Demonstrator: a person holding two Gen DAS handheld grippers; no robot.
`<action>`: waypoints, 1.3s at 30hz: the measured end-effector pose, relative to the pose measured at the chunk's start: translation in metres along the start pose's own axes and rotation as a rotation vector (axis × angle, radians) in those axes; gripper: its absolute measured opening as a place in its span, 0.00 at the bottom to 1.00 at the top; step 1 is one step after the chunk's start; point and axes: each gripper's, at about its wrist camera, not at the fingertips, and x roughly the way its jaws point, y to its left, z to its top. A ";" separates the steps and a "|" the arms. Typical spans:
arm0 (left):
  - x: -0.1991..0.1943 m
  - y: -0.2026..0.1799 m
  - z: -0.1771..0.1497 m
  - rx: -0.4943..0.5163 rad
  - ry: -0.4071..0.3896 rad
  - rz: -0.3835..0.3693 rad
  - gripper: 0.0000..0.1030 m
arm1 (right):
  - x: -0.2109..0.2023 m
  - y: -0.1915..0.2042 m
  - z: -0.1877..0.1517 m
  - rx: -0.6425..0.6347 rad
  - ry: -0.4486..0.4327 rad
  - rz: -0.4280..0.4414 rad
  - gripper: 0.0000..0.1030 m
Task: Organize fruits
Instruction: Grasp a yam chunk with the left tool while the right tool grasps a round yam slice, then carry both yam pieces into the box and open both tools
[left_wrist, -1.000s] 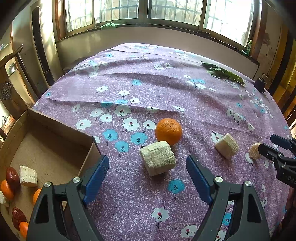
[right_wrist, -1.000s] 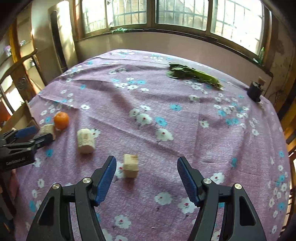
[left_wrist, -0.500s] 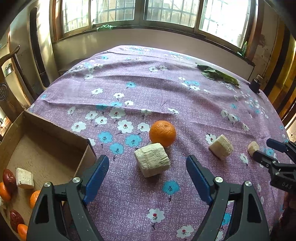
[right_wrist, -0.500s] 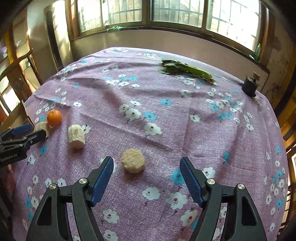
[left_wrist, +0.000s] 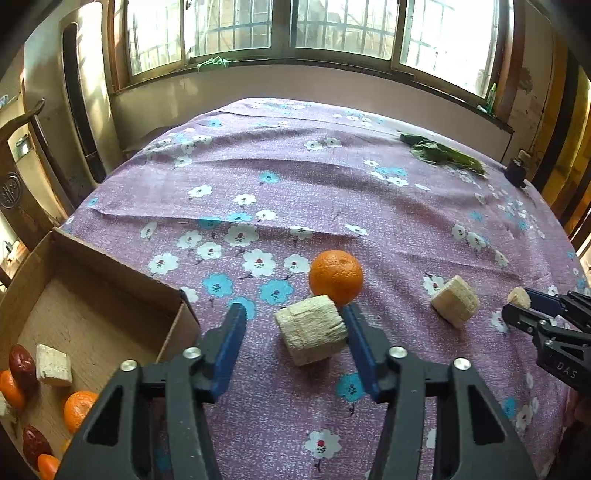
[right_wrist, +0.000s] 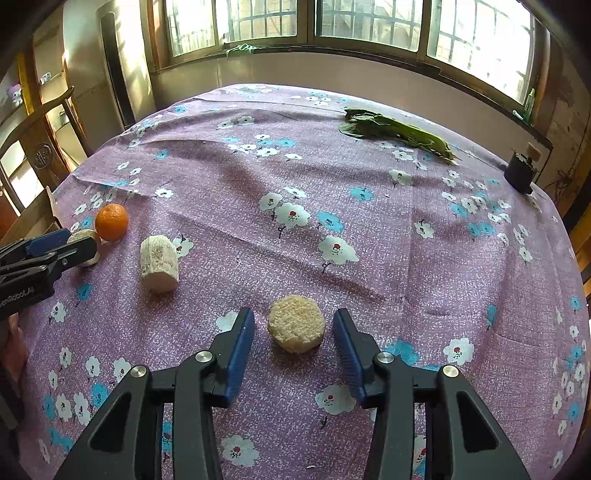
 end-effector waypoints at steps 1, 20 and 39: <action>0.000 -0.002 0.000 0.003 0.006 -0.014 0.36 | -0.001 0.001 0.000 -0.003 0.001 0.000 0.38; -0.051 -0.010 -0.029 0.029 -0.002 -0.044 0.35 | -0.067 0.051 -0.045 0.022 -0.023 0.093 0.32; -0.109 0.033 -0.071 0.042 -0.072 0.080 0.35 | -0.079 0.138 -0.056 -0.103 -0.018 0.177 0.32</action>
